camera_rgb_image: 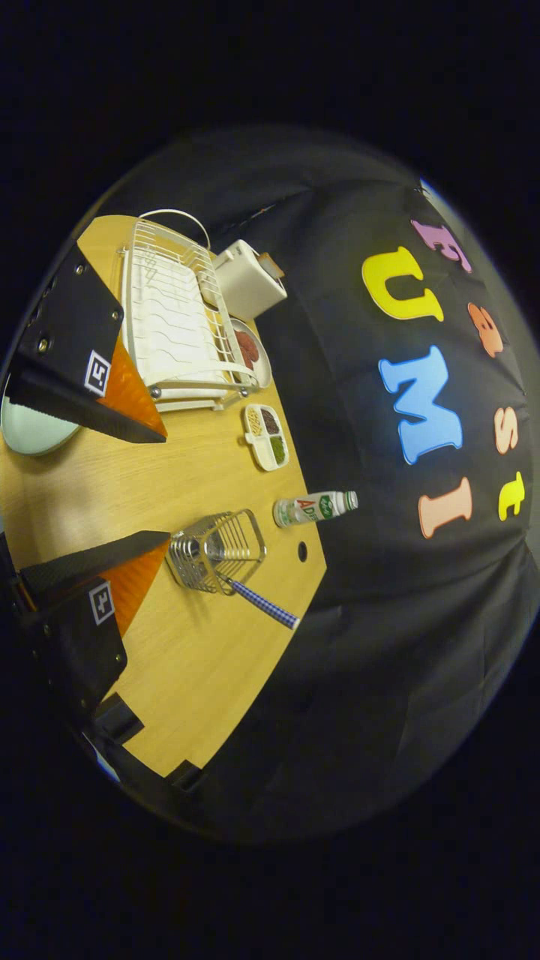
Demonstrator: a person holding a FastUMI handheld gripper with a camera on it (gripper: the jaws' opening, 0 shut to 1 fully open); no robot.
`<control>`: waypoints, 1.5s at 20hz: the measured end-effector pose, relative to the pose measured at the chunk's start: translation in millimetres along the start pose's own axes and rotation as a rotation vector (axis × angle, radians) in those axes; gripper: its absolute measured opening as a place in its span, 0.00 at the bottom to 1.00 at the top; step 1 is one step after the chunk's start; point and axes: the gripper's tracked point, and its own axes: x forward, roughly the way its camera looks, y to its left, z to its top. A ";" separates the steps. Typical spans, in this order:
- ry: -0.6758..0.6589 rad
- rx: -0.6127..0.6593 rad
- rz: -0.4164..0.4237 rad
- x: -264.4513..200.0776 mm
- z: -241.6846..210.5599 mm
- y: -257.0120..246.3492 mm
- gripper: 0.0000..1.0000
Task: Take the plate from the dish rack, then take the spoon from the basket and place it into the plate.
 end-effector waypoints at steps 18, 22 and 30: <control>-0.053 0.188 -0.293 73.2 63.1 -102.2 0.75; -0.026 0.198 -0.301 88.9 58.2 -106.5 0.65; 0.008 0.200 -0.290 102.2 58.7 -104.3 0.31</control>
